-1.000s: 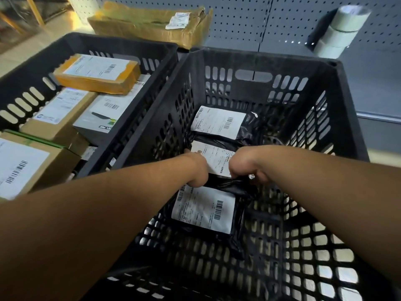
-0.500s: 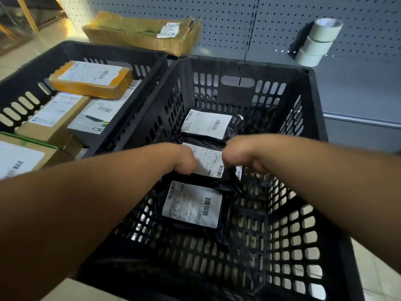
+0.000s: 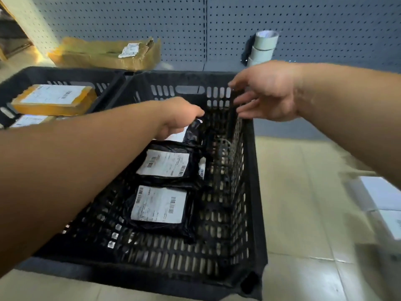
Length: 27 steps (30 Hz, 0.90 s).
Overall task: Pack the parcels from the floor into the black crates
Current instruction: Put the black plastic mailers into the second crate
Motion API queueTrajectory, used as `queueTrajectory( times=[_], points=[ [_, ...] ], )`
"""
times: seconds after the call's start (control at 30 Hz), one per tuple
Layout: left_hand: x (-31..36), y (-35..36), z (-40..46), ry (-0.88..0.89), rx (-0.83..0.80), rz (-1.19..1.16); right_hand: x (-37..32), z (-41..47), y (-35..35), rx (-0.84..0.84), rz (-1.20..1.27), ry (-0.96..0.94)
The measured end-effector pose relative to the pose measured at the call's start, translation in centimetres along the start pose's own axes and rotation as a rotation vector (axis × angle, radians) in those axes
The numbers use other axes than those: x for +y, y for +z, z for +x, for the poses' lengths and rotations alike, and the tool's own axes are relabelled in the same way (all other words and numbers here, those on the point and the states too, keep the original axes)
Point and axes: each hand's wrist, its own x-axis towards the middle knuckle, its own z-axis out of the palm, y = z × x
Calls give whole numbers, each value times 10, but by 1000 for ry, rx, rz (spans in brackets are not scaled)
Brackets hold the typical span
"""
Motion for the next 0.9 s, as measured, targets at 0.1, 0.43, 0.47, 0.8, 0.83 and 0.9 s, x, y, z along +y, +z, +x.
queueTrajectory(
  times=[0.1, 0.43, 0.47, 0.8, 0.83, 0.9],
  points=[
    [31, 20, -10, 94, -26, -140, 13, -13, -38, 59, 82, -51],
    [125, 99, -59, 407, 2, -230, 98, -56, -171, 130, 211, 54],
    [130, 112, -63, 422, -34, -237, 111, -62, -186, 140, 214, 88],
    [152, 272, -110, 294, -399, -119, 249, -126, -318, 367, -1, 402],
    [153, 290, -118, 275, -441, -120, 265, -133, -328, 370, -19, 441],
    [156, 328, -136, 245, -519, -120, 296, -145, -346, 384, -51, 515]
  ],
)
